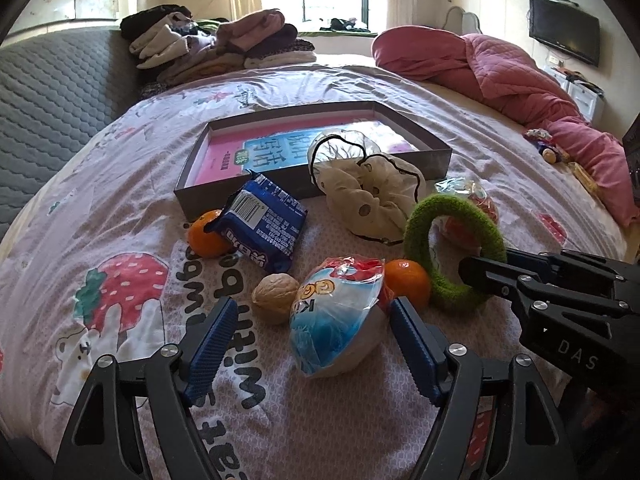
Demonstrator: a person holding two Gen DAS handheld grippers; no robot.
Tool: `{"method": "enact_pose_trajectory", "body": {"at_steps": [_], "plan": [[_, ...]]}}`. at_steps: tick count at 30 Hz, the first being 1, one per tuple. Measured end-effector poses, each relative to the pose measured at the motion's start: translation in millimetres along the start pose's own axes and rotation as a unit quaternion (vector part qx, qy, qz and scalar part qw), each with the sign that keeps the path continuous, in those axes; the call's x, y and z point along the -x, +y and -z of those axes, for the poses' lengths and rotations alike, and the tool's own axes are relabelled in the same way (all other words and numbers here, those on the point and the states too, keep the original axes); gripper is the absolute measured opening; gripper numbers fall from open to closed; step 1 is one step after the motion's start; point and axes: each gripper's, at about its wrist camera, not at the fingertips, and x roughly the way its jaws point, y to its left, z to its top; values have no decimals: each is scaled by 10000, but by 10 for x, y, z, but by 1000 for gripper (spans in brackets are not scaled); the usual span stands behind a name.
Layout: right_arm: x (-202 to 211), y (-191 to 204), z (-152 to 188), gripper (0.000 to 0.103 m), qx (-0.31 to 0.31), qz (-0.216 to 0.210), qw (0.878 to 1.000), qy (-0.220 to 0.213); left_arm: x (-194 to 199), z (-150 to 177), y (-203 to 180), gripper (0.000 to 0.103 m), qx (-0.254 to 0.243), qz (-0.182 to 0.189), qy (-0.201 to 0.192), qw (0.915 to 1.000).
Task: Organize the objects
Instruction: 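Move the left tool to the blue-wrapped candy egg while the right tool approaches the green fuzzy ring, then close the left tool on the blue egg while the right tool grasps the green ring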
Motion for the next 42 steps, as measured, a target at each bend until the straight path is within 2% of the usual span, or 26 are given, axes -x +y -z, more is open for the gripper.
{"method": "enact_pose_trajectory", "body": {"at_steps": [4,6,42], "plan": [[21,44,-5,21,87,-47,9999,-55,-9,-3,6,57,41,136,17,9999],[33,56,-8,20,118,-57,9999,-76,-23,-1,2,52,45,190,39,9998],[326,191,-140,17,455,-93,9969,-635,324,-77,95,52,186,103,-423,9989]]}}
